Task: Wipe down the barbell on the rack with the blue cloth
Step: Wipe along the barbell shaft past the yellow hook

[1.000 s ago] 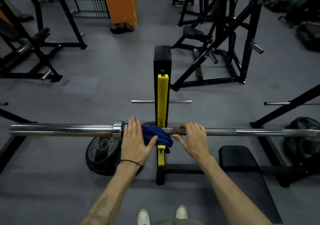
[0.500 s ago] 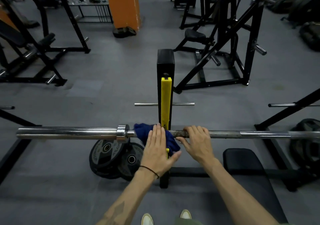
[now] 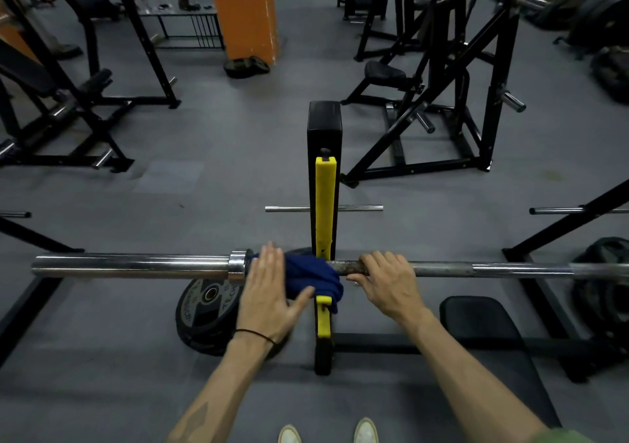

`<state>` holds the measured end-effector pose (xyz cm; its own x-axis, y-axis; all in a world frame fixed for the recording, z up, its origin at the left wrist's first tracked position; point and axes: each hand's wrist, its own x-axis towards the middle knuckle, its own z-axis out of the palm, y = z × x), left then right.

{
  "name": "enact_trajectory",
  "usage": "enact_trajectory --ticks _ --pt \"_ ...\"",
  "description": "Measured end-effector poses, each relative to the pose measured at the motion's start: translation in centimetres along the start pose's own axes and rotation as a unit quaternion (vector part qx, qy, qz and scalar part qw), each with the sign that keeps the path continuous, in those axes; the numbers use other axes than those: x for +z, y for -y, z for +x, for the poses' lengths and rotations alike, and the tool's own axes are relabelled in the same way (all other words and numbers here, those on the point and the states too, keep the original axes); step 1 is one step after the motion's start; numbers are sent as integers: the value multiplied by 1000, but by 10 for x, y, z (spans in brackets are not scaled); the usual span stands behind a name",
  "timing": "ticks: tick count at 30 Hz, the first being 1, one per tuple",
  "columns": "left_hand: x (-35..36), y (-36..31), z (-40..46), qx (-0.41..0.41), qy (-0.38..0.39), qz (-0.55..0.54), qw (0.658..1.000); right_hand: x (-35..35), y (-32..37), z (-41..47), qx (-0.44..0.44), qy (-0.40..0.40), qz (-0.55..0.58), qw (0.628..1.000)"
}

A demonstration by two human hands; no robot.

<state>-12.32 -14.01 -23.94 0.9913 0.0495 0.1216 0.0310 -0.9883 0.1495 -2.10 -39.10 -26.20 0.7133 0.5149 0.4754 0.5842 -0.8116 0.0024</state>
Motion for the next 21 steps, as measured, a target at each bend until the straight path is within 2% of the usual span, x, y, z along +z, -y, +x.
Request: enact_trajectory --ticks 3,5,7,8,9,10,12,14,15,17,19,21 --pt "-6 -11 3 -60 21 -4 998 -5 -11 8 -45 42 -2 998" --pt "-1 -42 8 -41 41 -7 998 -14 -13 20 -46 100 5 994" --pt "1 -59 8 14 49 -6 999 -23 -17 41 2 244 59 968" --pt "-1 -55 8 31 56 -1 998 -27 -18 52 34 329 103 938" --pt "-3 -44 7 39 61 4 997 -30 -20 60 58 391 137 908" --pt "-5 -29 5 38 58 2 998 -32 -21 63 66 412 152 896" --pt "-11 -2 1 -5 27 -7 1000 -34 -19 55 54 373 115 919" --pt "-13 -7 2 -54 28 -1 998 -33 -12 38 52 280 67 956" --pt "-11 -22 3 -52 37 -10 998 -31 -9 32 54 238 70 967" --pt "-2 -54 3 6 49 -19 999 -30 -7 23 52 179 106 977" --pt "-2 -57 1 51 73 -15 996 -32 -10 18 46 162 132 977" --pt "-7 -28 3 29 43 -20 998 -36 -13 15 44 169 142 974"
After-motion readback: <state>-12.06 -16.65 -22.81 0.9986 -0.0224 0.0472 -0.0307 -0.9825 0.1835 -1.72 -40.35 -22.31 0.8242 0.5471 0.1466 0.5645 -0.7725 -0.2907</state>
